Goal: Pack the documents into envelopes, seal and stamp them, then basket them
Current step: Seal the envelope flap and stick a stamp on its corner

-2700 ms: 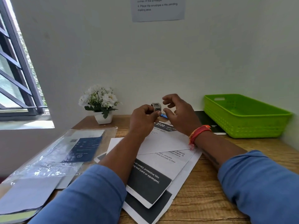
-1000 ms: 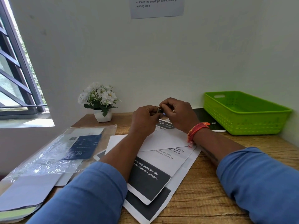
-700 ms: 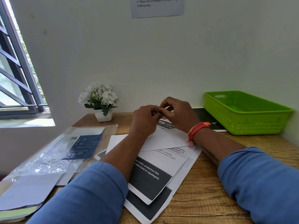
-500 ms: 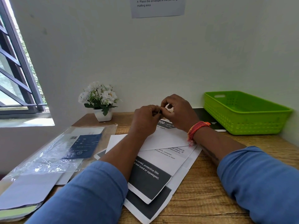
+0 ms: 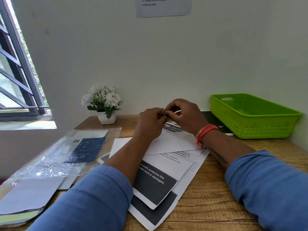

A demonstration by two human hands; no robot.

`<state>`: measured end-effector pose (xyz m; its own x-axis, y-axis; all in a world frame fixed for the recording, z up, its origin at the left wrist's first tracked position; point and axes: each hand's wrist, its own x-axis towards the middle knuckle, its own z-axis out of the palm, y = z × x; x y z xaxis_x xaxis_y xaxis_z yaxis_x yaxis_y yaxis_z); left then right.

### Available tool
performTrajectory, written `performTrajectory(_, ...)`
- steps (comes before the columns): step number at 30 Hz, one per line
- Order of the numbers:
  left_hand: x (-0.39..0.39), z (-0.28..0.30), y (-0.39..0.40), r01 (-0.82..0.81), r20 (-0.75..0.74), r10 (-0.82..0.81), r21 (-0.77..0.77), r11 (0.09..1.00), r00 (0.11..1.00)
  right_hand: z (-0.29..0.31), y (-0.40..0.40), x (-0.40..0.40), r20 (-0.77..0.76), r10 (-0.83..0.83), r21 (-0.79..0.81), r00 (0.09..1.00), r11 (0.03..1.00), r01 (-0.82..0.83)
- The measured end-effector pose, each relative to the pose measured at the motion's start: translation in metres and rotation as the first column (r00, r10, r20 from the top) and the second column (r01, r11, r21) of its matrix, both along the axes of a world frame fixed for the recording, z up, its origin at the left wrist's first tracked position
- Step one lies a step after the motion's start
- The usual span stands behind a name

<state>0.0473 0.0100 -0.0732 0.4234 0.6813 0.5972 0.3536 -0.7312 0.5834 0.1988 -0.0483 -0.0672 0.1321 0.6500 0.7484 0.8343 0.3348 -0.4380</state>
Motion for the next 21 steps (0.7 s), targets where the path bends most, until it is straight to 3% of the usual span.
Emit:
performTrajectory(9, 0.0011, -0.0011, 0.0004, -0.018, -0.049, 0.022, 0.086, 0.996, 0.999, 0.0025, 0.0032, -0.0029, 0.15, -0.045, 0.052, 0.988, 0.998, 0.038)
performTrajectory(17, 0.0011, 0.0004, -0.003, -0.002, -0.012, 0.002, -0.008, 1.0, 1.0, 0.0053, -0.0004, 0.0025, -0.136, -0.04, -0.013, 0.99, 0.999, 0.039)
performTrajectory(21, 0.0015, -0.0001, -0.001, -0.025, -0.022, 0.024, -0.023, 0.999, 0.999, 0.0069, -0.0043, 0.0034, -0.178, 0.013, -0.057, 0.984, 0.998, -0.023)
